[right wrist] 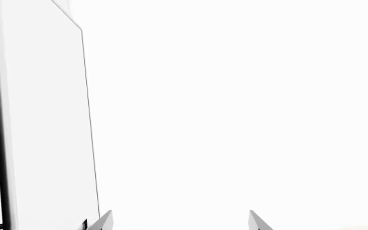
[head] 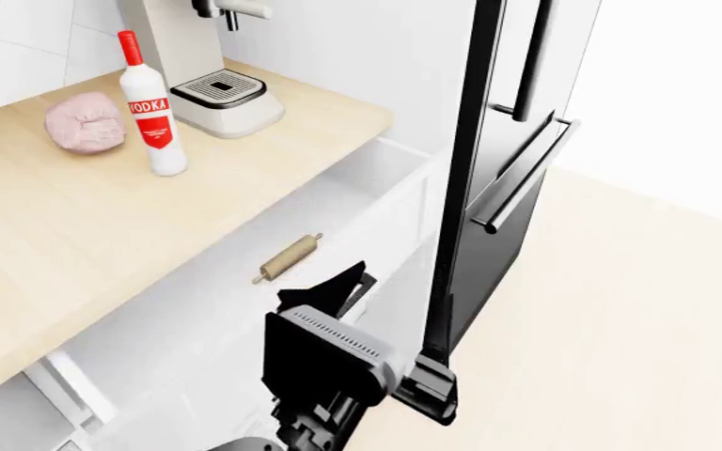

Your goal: Close the right drawer.

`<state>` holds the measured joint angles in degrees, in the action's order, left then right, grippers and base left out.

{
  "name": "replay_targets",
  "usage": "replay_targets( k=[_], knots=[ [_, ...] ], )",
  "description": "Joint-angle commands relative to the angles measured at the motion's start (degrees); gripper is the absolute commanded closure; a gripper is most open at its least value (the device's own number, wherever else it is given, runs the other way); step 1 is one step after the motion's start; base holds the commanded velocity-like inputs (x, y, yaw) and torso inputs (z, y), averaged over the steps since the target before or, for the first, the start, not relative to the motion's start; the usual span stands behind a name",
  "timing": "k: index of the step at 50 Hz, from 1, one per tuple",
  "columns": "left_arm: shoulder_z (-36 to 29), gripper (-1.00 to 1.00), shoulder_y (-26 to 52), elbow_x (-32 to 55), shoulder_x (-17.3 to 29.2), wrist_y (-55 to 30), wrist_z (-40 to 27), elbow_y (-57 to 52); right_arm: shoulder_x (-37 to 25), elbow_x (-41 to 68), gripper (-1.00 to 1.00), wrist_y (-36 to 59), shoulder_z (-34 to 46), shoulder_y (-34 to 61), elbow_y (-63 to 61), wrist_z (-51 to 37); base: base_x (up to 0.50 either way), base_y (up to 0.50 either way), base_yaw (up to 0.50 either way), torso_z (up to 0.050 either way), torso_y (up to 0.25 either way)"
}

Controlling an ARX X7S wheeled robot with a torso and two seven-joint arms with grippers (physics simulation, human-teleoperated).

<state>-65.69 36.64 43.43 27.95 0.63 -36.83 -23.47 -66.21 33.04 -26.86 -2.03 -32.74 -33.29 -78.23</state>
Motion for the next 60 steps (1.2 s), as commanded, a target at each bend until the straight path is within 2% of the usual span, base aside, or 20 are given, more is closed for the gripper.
replay_targets(
  k=[1,29,60],
  knots=[
    [-0.91,-1.0,-2.04,1.03,-0.47,1.04,2.07,2.7,0.72,0.25,-1.0,1.04,0.65,1.36,0.13,0.96,0.0,0.0,0.0,0.0,0.0],
    [0.58,-1.0,-3.65,5.72,-1.68,3.54,7.33,11.47,1.95,0.4,-1.0,3.19,1.36,3.57,-0.14,2.54,0.0,0.0,0.0,0.0,0.0],
    [2.8,-1.0,-4.37,8.65,-7.3,7.1,16.51,33.55,3.32,0.61,-1.0,3.99,0.39,3.61,-0.23,3.92,0.0,0.0,0.0,0.0,0.0]
  ],
)
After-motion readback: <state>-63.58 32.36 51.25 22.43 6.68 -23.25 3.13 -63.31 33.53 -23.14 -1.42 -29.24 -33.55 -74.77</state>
